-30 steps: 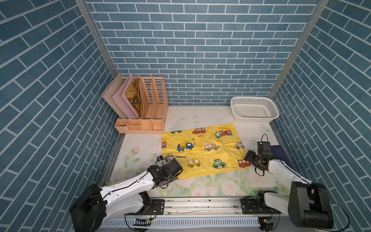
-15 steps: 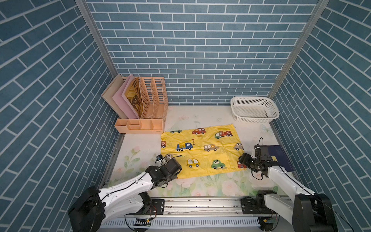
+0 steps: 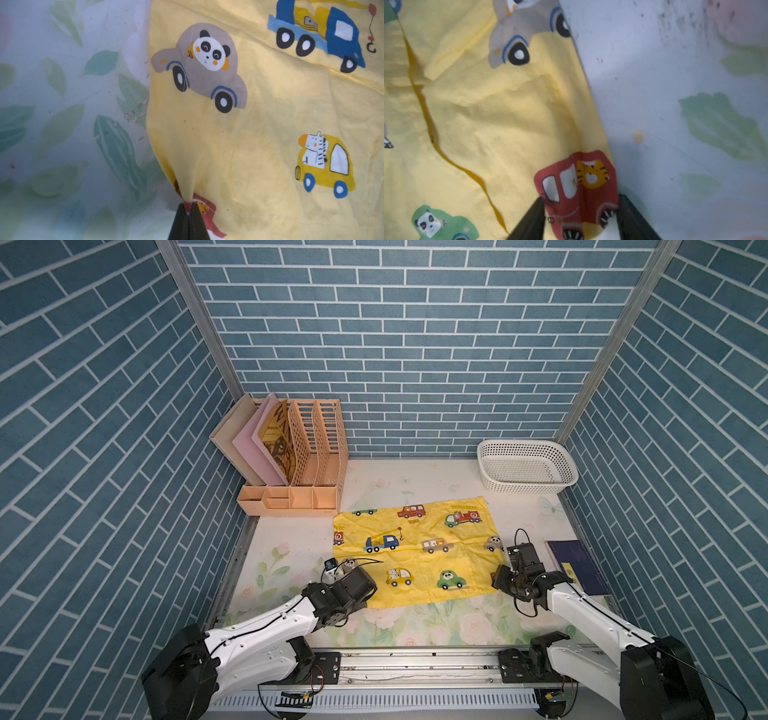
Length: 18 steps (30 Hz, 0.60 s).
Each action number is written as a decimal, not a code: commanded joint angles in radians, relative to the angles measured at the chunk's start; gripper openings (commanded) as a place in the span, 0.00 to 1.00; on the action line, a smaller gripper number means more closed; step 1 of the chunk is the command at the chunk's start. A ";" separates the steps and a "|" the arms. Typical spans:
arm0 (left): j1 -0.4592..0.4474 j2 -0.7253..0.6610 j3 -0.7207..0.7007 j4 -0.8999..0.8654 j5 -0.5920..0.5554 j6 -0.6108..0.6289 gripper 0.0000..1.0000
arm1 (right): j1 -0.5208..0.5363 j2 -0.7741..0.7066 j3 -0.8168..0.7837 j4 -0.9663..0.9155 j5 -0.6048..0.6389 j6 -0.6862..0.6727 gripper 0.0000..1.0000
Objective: Roll up the pillowcase
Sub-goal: Fold the pillowcase at the center of the board.
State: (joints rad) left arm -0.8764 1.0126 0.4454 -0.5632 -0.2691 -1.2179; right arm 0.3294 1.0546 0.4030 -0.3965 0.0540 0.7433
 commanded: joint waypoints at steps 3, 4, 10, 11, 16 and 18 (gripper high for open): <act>0.005 -0.009 0.010 -0.007 -0.023 0.011 0.00 | 0.009 0.066 -0.010 -0.117 0.056 0.046 0.19; 0.005 -0.009 0.012 -0.011 -0.024 0.012 0.00 | 0.007 0.072 -0.009 -0.101 0.051 0.041 0.10; 0.005 -0.048 0.061 -0.130 -0.078 0.010 0.00 | 0.005 0.071 0.028 -0.123 0.075 0.031 0.00; 0.005 -0.059 0.088 -0.149 -0.086 0.007 0.00 | 0.005 0.062 0.045 -0.143 0.086 0.028 0.00; 0.028 -0.087 0.136 -0.212 -0.113 0.022 0.00 | -0.006 0.057 0.158 -0.199 0.073 -0.004 0.00; 0.054 -0.077 0.162 -0.209 -0.105 0.070 0.00 | -0.006 0.080 0.208 -0.211 0.063 -0.030 0.00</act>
State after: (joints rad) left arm -0.8505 0.9314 0.5770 -0.7055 -0.3374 -1.1999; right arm 0.3279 1.1145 0.5476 -0.5465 0.1081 0.7536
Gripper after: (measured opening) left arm 0.060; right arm 0.047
